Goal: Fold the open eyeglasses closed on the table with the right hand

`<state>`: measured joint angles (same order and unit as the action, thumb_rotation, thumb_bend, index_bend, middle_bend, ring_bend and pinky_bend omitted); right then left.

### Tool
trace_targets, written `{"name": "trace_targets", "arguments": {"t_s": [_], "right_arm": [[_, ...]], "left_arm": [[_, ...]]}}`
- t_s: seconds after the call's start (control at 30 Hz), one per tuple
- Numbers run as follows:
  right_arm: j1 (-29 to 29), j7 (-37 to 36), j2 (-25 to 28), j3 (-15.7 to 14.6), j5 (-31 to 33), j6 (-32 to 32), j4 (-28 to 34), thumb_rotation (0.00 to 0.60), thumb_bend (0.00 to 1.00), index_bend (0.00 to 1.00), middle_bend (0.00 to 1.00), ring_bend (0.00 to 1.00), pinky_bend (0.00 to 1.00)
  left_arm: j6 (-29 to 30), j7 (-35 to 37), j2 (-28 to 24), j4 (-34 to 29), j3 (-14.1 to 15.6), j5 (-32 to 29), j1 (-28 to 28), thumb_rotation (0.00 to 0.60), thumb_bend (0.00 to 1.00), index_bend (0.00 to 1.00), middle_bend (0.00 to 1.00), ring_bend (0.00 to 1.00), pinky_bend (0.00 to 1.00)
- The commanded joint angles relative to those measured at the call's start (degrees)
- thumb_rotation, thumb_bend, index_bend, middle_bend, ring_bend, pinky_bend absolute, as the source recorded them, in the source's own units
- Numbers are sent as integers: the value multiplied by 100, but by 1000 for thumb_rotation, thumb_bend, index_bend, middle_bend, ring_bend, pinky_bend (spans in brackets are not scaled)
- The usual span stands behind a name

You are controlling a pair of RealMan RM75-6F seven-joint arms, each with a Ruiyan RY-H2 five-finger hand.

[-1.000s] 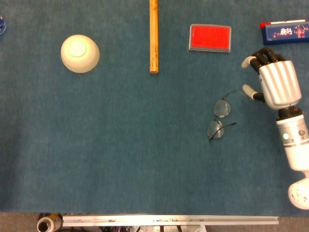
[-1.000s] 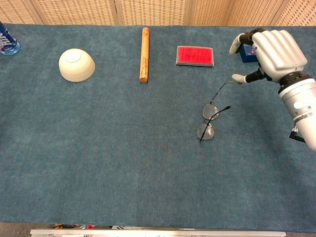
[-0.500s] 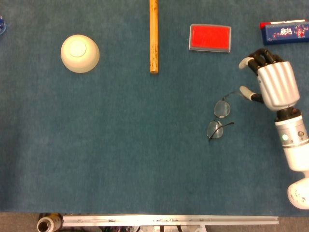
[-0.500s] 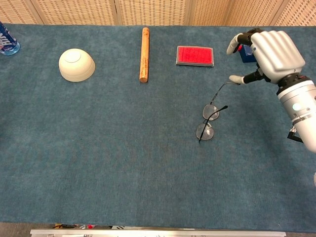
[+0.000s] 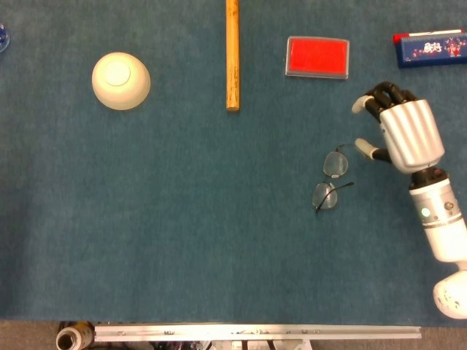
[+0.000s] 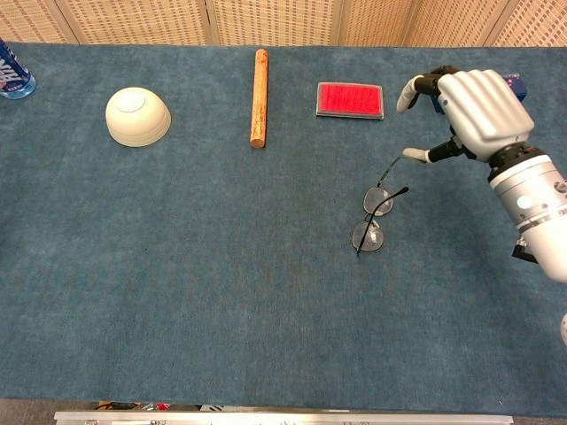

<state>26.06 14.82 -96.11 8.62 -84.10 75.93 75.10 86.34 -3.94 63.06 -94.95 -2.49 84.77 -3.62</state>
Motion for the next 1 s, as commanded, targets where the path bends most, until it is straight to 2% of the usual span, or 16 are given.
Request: {"name": "trace_targets", "arguments": {"t_s": [0.03,0.43,0.63,1.0], "right_arm": [[1,-16,-17,-27,-20,-8,-20,600,37,456,454,281,474],[-56,-33,181,63,-155,288,265,600,38,456,454,280,474],[11,-10,30,168,-53,245,49,600,40,456,459,281,474],[168,-115,-346,156,51,-6,-401,600,40,456,459,280,474]], "left_arm": [[1,-6,-4,-8,2,2,2,600,445,413,332,144,278],[-17,-24,-1,-15,15,23,-6,600,445,413,332,144,278],[-13,-24,0,-16,17,30,-4,600,445,413,332,144,278],[-16,49,-25,-11,7,14,-2,600,444,413,333,144,278]]}}
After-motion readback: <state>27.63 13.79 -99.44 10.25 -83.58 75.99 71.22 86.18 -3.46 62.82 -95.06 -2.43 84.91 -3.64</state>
